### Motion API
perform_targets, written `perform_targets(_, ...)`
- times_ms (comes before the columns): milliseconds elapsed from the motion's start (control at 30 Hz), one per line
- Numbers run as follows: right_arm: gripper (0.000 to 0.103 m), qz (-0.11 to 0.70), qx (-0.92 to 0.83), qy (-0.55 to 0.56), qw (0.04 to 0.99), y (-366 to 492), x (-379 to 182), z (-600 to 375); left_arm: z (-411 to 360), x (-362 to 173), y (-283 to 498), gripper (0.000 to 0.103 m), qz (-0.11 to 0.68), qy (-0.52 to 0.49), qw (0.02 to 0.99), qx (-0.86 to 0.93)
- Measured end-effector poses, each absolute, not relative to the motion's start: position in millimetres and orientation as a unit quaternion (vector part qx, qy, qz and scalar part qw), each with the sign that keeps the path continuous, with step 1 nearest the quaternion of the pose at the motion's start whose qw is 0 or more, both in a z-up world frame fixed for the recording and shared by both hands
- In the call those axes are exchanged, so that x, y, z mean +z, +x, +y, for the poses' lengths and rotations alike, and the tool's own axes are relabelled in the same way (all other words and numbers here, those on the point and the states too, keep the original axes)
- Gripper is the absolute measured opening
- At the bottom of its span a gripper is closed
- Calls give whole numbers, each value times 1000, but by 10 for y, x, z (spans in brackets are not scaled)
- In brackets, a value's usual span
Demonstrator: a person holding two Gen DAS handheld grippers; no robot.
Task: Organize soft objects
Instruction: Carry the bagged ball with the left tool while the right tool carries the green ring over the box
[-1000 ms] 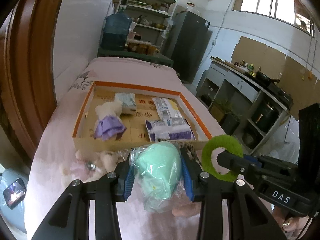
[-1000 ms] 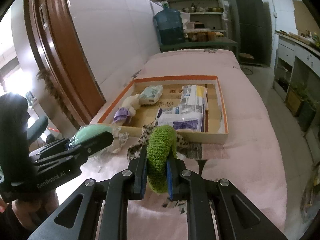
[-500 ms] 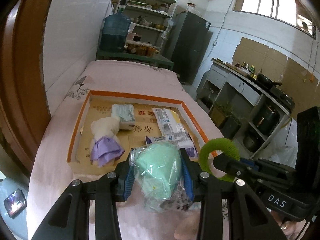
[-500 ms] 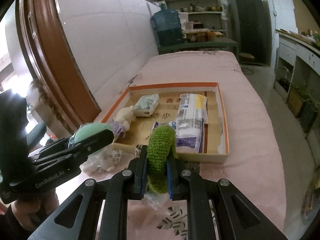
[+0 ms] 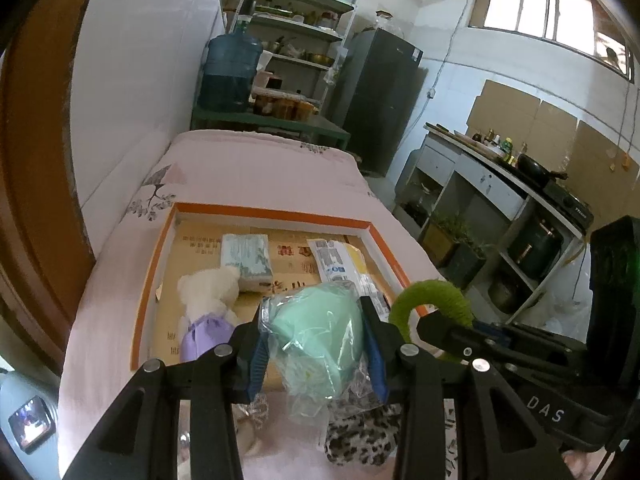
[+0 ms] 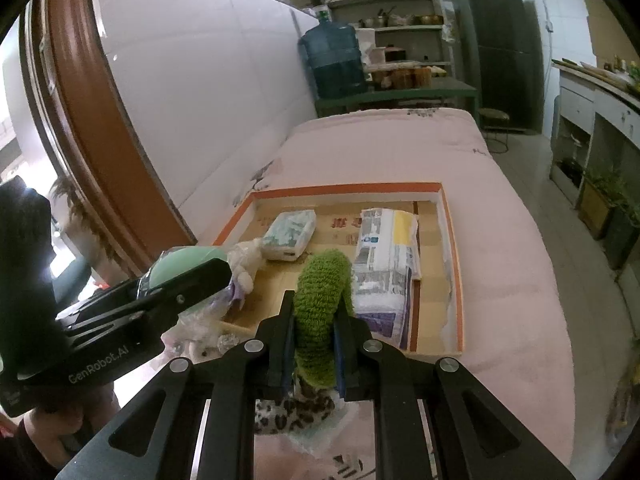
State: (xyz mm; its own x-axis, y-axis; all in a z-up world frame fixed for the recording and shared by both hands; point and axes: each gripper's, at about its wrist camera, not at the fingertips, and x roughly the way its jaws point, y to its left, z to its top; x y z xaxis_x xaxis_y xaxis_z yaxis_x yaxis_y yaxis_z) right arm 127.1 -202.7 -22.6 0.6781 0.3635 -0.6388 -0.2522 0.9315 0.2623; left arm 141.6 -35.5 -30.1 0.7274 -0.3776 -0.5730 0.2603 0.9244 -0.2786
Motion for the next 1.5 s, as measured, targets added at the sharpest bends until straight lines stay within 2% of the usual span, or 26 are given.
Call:
perform_targets(1100,16,345,168,102,918,2054,-282,-2055,-306,-296,2181,41,306,-114,930,-167)
perform_targets(1500,16,388,190,167,886,2477,-639,-2247,-589,-678,2449,41,357,-79,915,-168)
